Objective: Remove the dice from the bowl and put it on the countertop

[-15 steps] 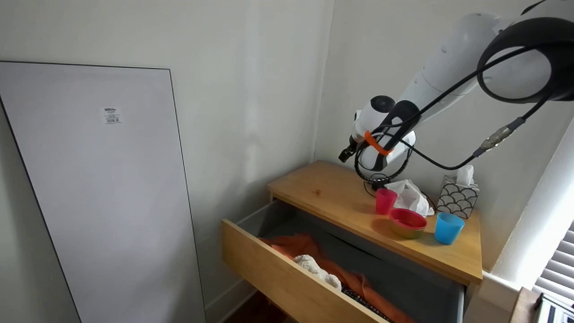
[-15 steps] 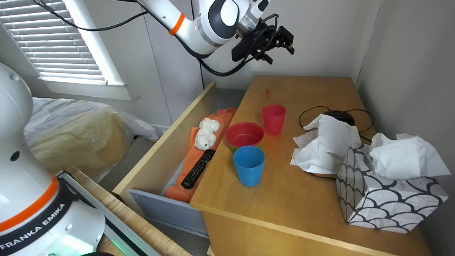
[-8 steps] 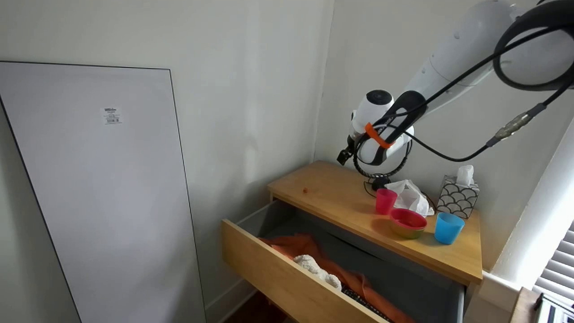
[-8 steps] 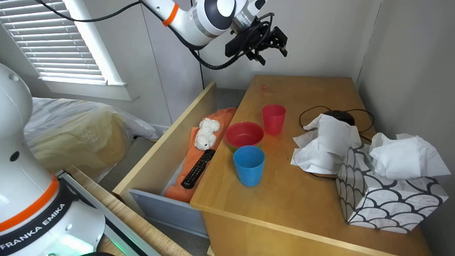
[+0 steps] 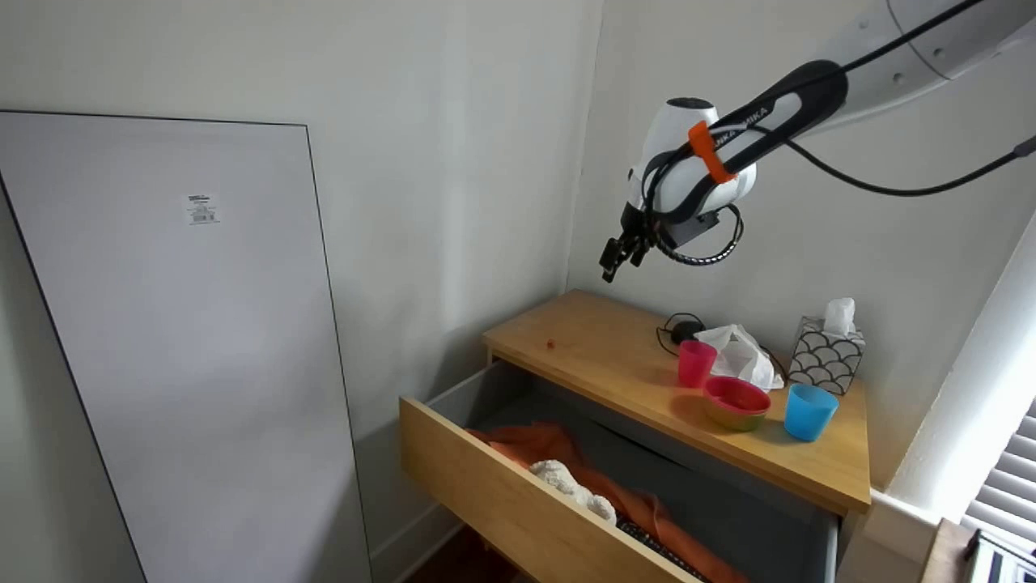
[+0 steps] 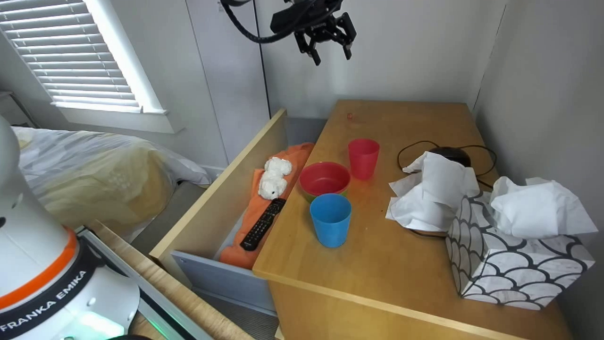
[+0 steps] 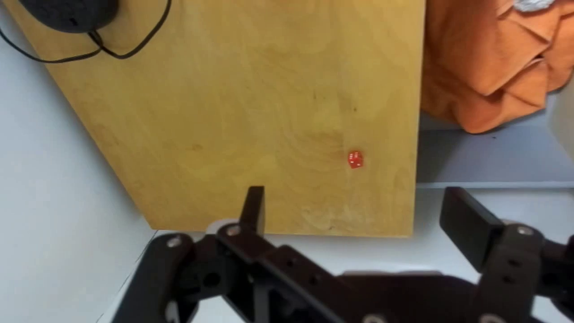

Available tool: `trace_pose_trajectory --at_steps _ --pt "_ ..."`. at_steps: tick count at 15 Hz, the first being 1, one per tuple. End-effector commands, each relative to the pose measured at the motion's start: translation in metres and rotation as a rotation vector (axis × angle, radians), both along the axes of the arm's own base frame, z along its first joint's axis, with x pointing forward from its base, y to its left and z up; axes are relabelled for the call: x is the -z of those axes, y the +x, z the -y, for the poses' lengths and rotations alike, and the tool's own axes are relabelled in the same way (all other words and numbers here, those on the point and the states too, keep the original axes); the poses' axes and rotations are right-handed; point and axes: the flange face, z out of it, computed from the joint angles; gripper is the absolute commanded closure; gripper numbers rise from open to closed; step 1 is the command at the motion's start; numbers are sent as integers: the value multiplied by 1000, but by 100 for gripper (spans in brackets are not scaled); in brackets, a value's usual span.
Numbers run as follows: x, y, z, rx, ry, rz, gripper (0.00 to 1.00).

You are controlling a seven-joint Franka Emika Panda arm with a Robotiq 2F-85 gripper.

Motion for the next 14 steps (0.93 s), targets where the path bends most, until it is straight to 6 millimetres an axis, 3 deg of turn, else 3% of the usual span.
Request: trace_pose_trajectory --at_steps 1,8,14 --pt "-14 -6 -2 -29 99 -48 0" --pt "-17 -9 12 -14 158 -60 0" --pt "-47 -48 33 41 90 -225 0"
